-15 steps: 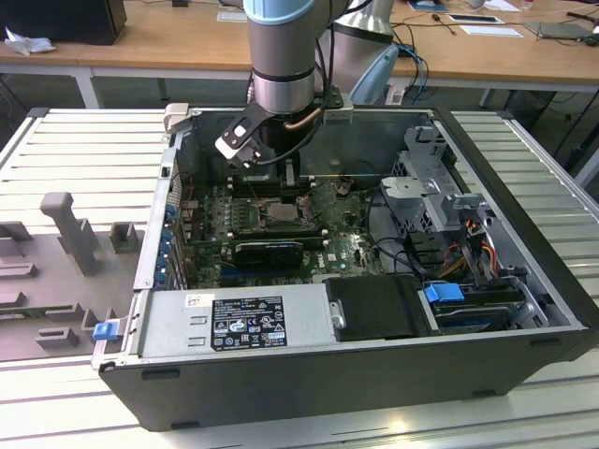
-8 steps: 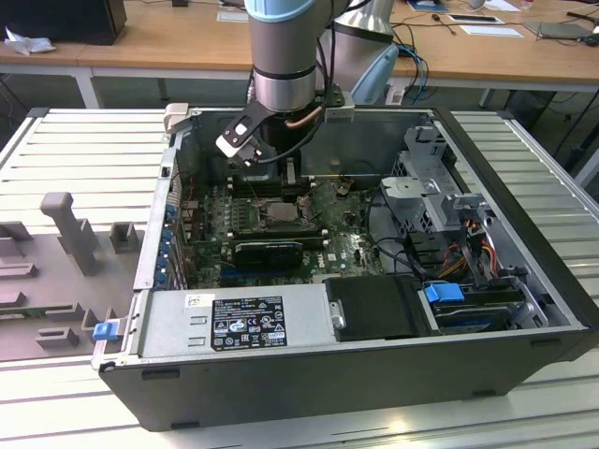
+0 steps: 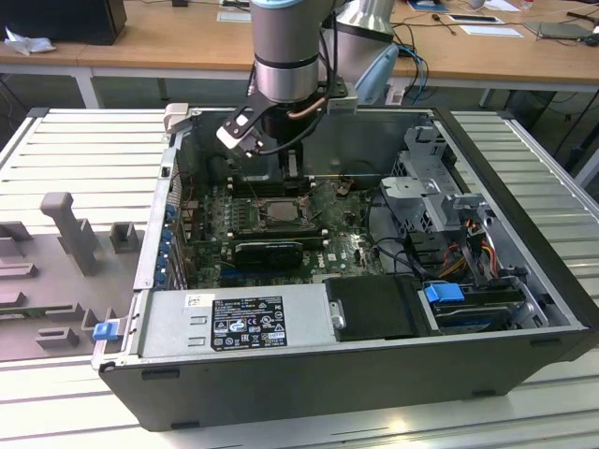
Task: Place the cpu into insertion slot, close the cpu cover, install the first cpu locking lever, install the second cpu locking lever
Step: 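Close the cpu cover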
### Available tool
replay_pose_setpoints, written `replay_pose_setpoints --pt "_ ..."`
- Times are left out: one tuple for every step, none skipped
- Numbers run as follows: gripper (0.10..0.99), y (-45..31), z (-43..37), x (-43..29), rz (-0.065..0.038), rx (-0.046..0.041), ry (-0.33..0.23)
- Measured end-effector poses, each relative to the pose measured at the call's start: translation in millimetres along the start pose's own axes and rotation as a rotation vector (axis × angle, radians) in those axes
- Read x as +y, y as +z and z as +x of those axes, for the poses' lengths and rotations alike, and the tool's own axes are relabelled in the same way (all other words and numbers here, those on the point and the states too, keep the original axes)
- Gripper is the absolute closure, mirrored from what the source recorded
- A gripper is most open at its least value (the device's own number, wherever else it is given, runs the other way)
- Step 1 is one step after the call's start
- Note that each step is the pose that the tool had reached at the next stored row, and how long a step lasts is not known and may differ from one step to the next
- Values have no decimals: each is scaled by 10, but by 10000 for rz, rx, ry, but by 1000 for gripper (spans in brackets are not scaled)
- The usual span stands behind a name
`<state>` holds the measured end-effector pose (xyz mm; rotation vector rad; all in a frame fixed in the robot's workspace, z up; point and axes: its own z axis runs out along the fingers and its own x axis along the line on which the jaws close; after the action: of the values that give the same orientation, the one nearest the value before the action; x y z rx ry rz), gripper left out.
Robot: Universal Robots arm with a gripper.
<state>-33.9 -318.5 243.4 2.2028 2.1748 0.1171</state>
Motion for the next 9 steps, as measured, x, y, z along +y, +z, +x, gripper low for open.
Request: replay_pose_setpoints --pt "980 0 0 13 2 -2 1" --pt "980 2 0 31 1 -2 2" --pt "980 6 1 69 1 -2 2" --pt "980 6 0 83 2 -2 2" --pt "980 6 0 84 1 -2 3" --pt "980 5 1 86 2 -3 3" --pt "980 -2 1 87 2 -4 2" --pt "980 -9 1 88 1 -3 3" --pt "980 -18 1 88 1 -3 2"
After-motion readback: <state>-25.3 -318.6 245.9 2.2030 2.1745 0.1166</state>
